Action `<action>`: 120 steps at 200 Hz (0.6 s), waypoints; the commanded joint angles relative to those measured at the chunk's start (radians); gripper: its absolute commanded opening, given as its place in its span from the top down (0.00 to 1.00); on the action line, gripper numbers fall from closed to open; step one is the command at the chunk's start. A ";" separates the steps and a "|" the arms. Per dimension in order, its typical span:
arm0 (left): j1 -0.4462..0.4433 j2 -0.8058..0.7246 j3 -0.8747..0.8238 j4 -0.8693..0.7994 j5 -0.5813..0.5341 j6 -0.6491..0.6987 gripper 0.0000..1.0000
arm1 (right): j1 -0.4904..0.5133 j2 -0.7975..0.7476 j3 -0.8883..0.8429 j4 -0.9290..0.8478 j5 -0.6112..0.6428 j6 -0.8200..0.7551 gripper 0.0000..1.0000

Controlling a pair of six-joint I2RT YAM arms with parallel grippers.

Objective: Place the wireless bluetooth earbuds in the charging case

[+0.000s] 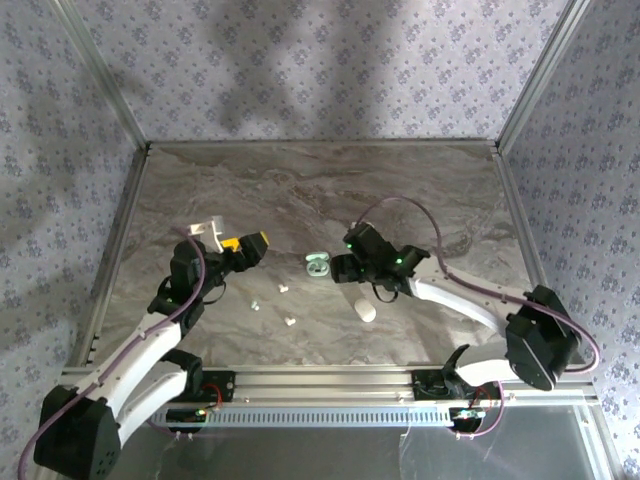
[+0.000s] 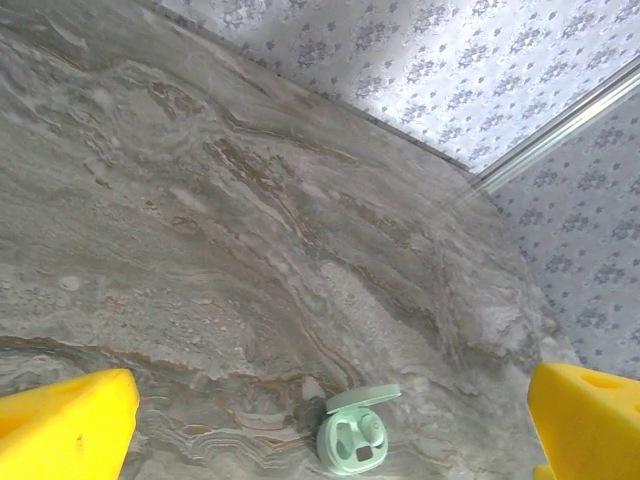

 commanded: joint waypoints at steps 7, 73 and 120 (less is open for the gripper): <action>-0.007 0.005 0.015 -0.059 -0.088 0.060 0.00 | -0.055 -0.056 -0.089 0.150 -0.177 0.028 0.20; -0.006 0.111 0.133 -0.172 -0.005 0.050 0.00 | -0.103 -0.030 -0.108 0.221 -0.311 -0.013 0.18; -0.007 0.104 0.201 -0.465 0.082 -0.042 0.00 | -0.214 -0.025 -0.061 0.173 -0.470 -0.121 0.00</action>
